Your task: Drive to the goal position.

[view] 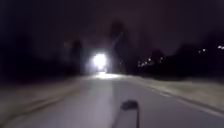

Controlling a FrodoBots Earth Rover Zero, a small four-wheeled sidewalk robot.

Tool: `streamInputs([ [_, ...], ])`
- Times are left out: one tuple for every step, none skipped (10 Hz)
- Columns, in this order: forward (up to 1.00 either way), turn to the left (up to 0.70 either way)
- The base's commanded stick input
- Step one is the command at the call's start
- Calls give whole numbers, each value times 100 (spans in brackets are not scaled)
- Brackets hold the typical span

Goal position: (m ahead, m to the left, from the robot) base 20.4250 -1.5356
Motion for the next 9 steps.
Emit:
streamInputs([
  [100,10],
  [100,7],
  [100,4],
  [100,4],
  [100,4],
  [100,4],
  [100,5],
  [100,6],
  [100,8],
])
